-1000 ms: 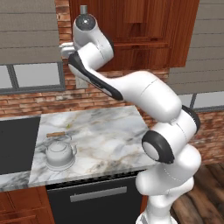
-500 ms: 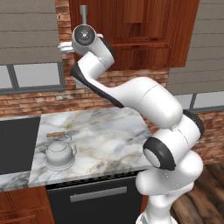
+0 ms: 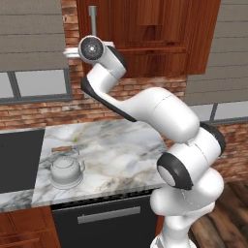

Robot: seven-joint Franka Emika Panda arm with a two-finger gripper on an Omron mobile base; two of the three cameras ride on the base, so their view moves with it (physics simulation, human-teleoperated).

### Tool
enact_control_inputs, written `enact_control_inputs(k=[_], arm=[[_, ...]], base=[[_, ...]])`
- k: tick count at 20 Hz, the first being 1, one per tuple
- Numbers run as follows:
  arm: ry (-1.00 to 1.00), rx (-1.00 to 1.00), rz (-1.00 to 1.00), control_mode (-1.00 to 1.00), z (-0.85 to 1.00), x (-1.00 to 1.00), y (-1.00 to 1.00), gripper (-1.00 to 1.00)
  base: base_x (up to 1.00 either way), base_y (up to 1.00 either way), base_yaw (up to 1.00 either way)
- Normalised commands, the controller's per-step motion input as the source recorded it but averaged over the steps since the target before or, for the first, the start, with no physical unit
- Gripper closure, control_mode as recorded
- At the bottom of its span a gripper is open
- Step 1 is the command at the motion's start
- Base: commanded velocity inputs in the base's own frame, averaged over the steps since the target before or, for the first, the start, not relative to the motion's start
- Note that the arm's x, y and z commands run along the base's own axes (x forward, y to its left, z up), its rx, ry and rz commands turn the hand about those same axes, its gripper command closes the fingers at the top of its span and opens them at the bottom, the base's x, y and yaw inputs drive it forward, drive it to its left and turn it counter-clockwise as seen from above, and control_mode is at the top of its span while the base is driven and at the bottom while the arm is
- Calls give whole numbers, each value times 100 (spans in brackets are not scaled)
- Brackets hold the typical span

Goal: Open the cabinet. Pick the sponge and place it next to the sink. Then close the cabinet.

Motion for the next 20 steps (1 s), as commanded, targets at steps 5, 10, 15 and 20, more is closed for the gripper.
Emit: enact_control_inputs(k=[5,10,15,20], arm=[[0,0,-4,-100,0,18,-14,-100],[0,0,0,-100,0,0,0,100],[0,0,0,-100,0,0,0,100],[0,0,0,-100,0,0,0,100]], base=[[0,0,0],[0,0,0],[0,0,0],[0,0,0]])
